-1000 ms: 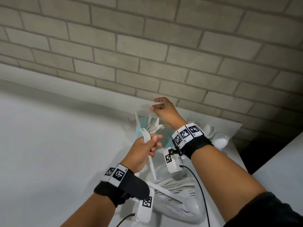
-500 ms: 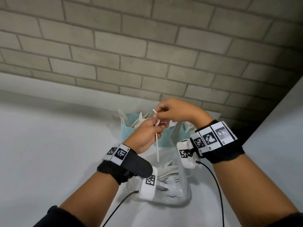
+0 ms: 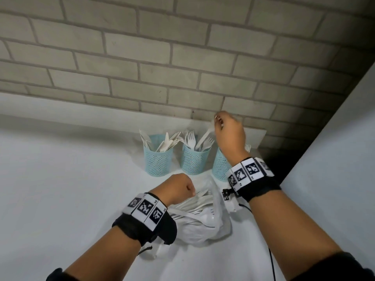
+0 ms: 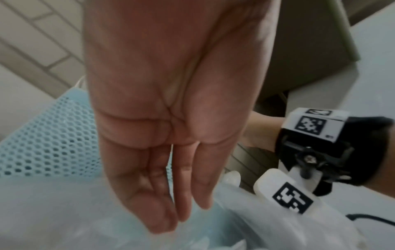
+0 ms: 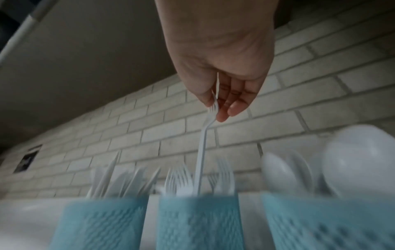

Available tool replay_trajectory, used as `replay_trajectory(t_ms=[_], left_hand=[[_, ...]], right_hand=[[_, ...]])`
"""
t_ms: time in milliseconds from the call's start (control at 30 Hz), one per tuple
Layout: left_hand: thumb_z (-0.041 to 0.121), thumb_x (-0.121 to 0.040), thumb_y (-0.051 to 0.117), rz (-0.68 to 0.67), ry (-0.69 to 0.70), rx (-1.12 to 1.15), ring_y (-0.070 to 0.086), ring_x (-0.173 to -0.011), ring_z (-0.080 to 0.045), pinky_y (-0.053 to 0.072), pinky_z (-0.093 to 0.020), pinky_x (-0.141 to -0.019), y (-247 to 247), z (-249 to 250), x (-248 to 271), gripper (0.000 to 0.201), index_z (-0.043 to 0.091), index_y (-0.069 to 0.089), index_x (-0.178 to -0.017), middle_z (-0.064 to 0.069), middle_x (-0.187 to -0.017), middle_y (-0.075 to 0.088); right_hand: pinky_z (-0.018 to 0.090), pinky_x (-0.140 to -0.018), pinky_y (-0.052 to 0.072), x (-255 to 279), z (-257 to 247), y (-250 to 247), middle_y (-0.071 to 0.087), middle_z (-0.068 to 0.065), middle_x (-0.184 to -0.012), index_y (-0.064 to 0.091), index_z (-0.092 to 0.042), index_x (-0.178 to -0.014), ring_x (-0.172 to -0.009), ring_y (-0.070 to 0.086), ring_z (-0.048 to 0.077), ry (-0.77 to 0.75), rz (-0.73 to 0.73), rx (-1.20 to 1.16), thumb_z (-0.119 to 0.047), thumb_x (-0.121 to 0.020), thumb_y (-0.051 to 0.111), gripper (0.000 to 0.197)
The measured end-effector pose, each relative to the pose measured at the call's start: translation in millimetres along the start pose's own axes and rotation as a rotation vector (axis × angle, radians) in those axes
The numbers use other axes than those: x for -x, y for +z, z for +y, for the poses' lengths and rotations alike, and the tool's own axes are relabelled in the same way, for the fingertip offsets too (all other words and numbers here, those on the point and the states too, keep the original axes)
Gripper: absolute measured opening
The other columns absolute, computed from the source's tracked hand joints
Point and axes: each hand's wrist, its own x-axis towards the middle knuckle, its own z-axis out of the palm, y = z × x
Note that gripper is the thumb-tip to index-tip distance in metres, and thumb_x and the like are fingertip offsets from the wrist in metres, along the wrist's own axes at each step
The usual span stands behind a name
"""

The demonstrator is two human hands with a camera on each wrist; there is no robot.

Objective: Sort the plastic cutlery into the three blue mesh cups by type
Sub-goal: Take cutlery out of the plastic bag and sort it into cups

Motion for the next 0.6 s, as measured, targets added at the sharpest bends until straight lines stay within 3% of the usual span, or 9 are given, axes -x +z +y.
replay_trajectory(t_ms=[100, 167, 267, 300, 367, 433, 500, 533, 600], left_hand=[[0.021, -0.090, 0.057, -0.042, -0.001, -0.178, 0.057, -0.110, -0.021, 0.042, -0.024, -0.090, 8.9, -1.7, 2.3, 0.025, 0.009, 0.066, -0.110, -0.005, -0.115, 0.063], [0.023, -0.090, 0.057, -0.071, 0.000, -0.259, 0.054, -0.114, -0.025, 0.039, -0.025, -0.086, 13.8, -2.5, 5.5, 0.023, 0.009, 0.059, -0.109, -0.009, -0.112, 0.059], [0.019, -0.091, 0.055, -0.032, -0.014, -0.244, 0.051, -0.115, -0.025, 0.036, -0.023, -0.083, 16.0, -4.1, 10.0, 0.037, 0.009, 0.045, -0.125, -0.010, -0.125, 0.053], [0.020, -0.091, 0.055, -0.005, -0.006, -0.236, 0.050, -0.116, -0.025, 0.037, -0.024, -0.086, 15.4, -4.3, 11.6, 0.037, 0.011, 0.045, -0.126, -0.010, -0.127, 0.050], [0.025, -0.091, 0.055, 0.021, 0.013, -0.233, 0.048, -0.117, -0.024, 0.039, -0.027, -0.094, 14.1, -4.8, 13.2, 0.034, 0.014, 0.051, -0.123, -0.008, -0.126, 0.047], [0.032, -0.090, 0.056, -0.034, 0.019, -0.241, 0.051, -0.109, -0.020, 0.039, -0.027, -0.093, 12.4, -4.4, 14.0, 0.027, 0.017, 0.060, -0.112, -0.006, -0.117, 0.051], [0.034, -0.091, 0.055, -0.070, 0.038, -0.282, 0.052, -0.092, -0.018, 0.042, -0.027, -0.085, 14.2, -5.1, 11.9, 0.019, 0.015, 0.060, -0.091, -0.008, -0.103, 0.059], [0.035, -0.091, 0.053, -0.061, 0.041, -0.288, 0.051, -0.086, -0.018, 0.043, -0.028, -0.082, 16.3, -5.8, 9.9, 0.026, 0.011, 0.060, -0.086, -0.009, -0.100, 0.063], [0.037, -0.093, 0.049, -0.014, 0.044, -0.275, 0.055, -0.084, -0.022, 0.042, -0.028, -0.076, 22.0, -6.2, 6.0, 0.038, 0.004, 0.067, -0.090, -0.012, -0.097, 0.067]], right_hand=[[0.028, -0.068, 0.040, 15.6, 8.3, 24.4, 0.068, 0.011, -0.096, 0.066, -0.013, -0.106, -0.087, 0.062, 0.030, -0.046, -0.201, 0.147, -0.018, -0.096, 0.045, 0.023], [0.027, -0.069, 0.037, 20.8, 12.0, 31.0, 0.068, 0.011, -0.099, 0.067, -0.013, -0.107, -0.092, 0.061, 0.029, -0.045, -0.320, 0.159, -0.018, -0.096, 0.045, 0.025], [0.032, -0.086, 0.042, 20.1, 8.0, 26.0, 0.060, 0.013, -0.117, 0.061, -0.015, -0.122, -0.110, 0.051, 0.029, -0.083, -0.307, 0.137, -0.020, -0.093, 0.050, 0.031], [0.032, -0.088, 0.041, 20.7, 3.1, 20.2, 0.058, 0.012, -0.117, 0.061, -0.014, -0.121, -0.111, 0.049, 0.028, -0.096, -0.264, 0.088, -0.021, -0.092, 0.054, 0.031], [0.031, -0.084, 0.044, 24.5, -7.2, 5.5, 0.060, 0.007, -0.100, 0.068, -0.012, -0.102, -0.098, 0.054, 0.022, -0.114, -0.272, -0.075, -0.020, -0.088, 0.059, 0.018], [0.034, -0.081, 0.050, 31.8, -16.6, -10.8, 0.063, -0.002, -0.085, 0.071, -0.014, -0.085, -0.085, 0.060, 0.017, -0.113, -0.559, -0.145, -0.021, -0.085, 0.063, 0.010], [0.031, -0.081, 0.051, 42.7, -21.3, -19.5, 0.069, -0.003, -0.091, 0.074, -0.016, -0.090, -0.089, 0.063, 0.016, -0.087, -0.929, -0.021, -0.026, -0.084, 0.067, 0.013], [0.029, -0.082, 0.049, 48.7, -21.2, -20.3, 0.070, -0.003, -0.099, 0.074, -0.017, -0.096, -0.093, 0.063, 0.015, -0.080, -1.049, 0.059, -0.027, -0.084, 0.067, 0.017], [0.025, -0.081, 0.045, 61.2, -19.3, -19.7, 0.069, -0.002, -0.110, 0.072, -0.018, -0.105, -0.098, 0.062, 0.015, -0.073, -1.139, 0.189, -0.026, -0.085, 0.066, 0.022]])
